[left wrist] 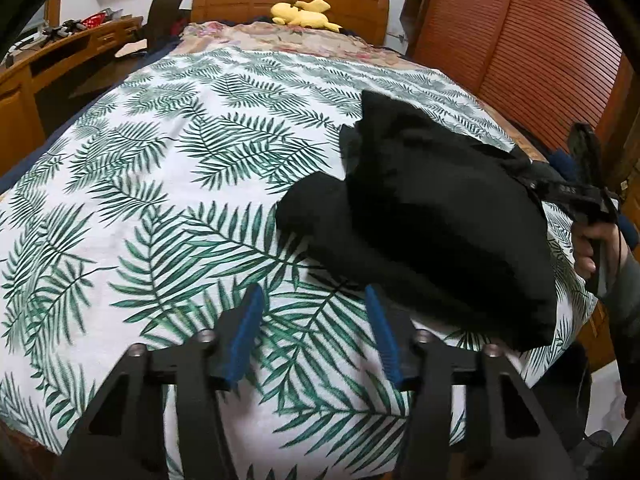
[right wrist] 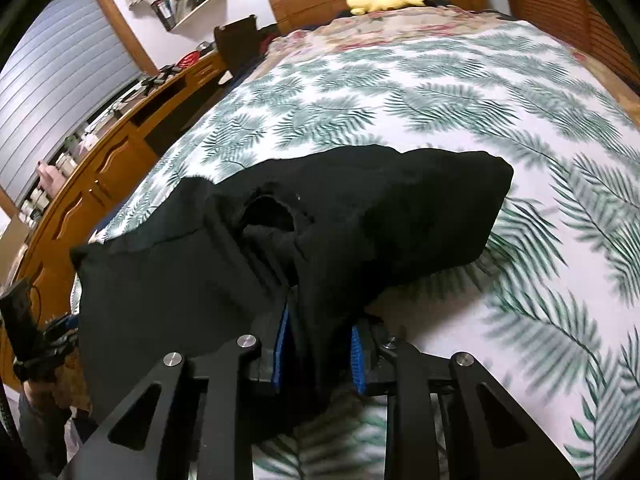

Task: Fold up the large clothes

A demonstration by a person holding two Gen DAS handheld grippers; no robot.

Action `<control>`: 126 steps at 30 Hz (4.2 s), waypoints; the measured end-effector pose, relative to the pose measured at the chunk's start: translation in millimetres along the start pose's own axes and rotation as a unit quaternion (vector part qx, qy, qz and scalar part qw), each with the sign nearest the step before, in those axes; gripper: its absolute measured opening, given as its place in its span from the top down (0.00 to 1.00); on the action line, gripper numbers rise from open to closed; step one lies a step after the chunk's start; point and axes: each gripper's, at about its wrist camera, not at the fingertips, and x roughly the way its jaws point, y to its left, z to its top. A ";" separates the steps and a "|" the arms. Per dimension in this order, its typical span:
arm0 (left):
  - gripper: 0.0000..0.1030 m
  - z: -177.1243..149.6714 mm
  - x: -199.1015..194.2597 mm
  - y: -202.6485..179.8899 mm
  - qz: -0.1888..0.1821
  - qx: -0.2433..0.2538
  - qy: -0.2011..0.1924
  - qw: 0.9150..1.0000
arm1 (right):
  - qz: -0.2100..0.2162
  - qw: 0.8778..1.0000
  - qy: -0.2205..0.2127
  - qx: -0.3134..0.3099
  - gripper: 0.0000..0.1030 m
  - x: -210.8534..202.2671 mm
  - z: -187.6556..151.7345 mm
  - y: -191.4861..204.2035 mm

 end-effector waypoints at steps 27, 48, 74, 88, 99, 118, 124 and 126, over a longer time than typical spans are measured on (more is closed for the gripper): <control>0.52 25.4 46.8 -7.1 -0.023 -0.046 0.030 0.998 | -0.017 0.999 0.017 0.048 0.32 22.4 10.0 4.1; 0.96 -0.6 -24.1 -44.7 0.014 0.003 -0.011 1.000 | 0.009 1.000 -0.020 0.002 0.78 -42.3 -33.0 26.7; 0.96 -30.2 -83.6 -55.8 0.026 0.010 -0.094 0.995 | -0.015 0.998 -0.031 -0.054 0.81 -67.2 -49.4 70.7; 0.96 -21.8 -101.9 19.8 0.052 -0.022 -0.120 0.991 | 0.014 0.992 -0.011 -0.125 0.82 23.0 15.5 153.4; 0.96 -20.9 -130.4 121.4 0.122 -0.077 -0.143 0.979 | 0.068 0.971 0.006 -0.231 0.82 126.3 81.6 282.7; 0.96 -45.3 -183.0 258.6 0.282 -0.168 -0.160 0.931 | 0.162 0.923 0.018 -0.350 0.82 326.5 146.3 519.0; 0.96 -50.7 -186.3 291.8 0.323 -0.184 -0.137 0.918 | 0.161 0.917 0.033 -0.363 0.76 376.5 147.7 564.9; 0.96 -53.1 -180.3 301.8 0.318 -0.199 -0.120 0.919 | 0.142 0.915 0.068 -0.372 0.70 398.9 141.0 573.8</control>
